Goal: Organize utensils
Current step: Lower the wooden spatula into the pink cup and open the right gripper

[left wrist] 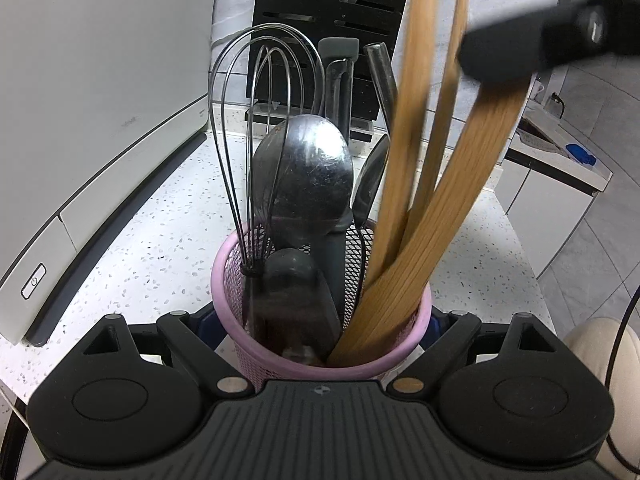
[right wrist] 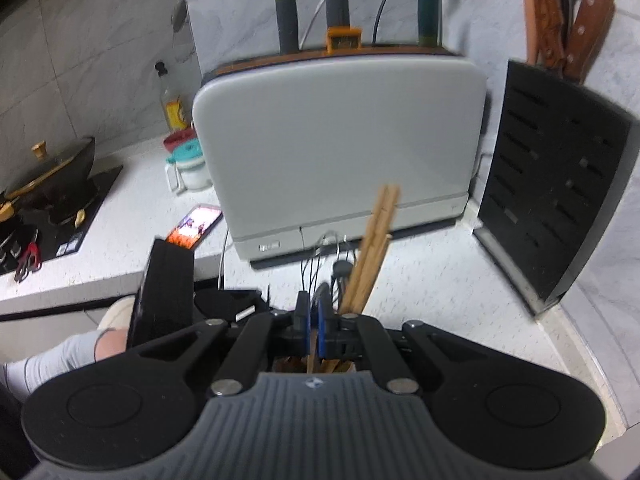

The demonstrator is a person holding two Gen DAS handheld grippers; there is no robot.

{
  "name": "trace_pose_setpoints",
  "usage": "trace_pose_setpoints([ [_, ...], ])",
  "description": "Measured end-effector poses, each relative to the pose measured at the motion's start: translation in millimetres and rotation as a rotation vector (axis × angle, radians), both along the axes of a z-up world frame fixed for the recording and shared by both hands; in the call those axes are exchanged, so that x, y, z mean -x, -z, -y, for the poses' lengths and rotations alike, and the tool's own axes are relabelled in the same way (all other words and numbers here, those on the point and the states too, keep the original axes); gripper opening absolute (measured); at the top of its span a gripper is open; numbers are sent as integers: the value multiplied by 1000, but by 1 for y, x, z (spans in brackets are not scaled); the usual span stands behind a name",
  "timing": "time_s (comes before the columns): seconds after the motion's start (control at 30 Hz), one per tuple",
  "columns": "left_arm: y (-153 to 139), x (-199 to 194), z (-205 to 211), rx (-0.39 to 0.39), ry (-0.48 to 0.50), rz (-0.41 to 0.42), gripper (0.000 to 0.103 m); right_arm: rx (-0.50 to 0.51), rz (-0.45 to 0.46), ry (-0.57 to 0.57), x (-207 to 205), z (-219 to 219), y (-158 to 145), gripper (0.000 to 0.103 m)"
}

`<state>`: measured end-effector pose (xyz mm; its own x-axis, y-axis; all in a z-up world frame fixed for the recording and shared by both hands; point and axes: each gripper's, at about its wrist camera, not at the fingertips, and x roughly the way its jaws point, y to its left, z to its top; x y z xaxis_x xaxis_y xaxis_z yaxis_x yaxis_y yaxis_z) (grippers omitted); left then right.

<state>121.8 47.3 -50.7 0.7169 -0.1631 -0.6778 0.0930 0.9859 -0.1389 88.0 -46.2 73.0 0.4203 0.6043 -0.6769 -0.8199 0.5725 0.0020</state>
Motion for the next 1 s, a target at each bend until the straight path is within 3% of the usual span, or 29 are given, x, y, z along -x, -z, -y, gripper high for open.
trace_pose_setpoints([
  [0.37,0,-1,0,2,2,0,103,-29,-45,85,-18,7,15,2],
  [0.53,0,-3,0,1,1,-2,103,-67,-52,134,-21,17,16,26],
  [0.7,-2,-9,0,1,2,-4,103,-161,-28,194,-19,41,14,39],
  [1.0,-1,-28,-3,-2,4,-2,103,-264,64,416,-16,84,37,46],
])
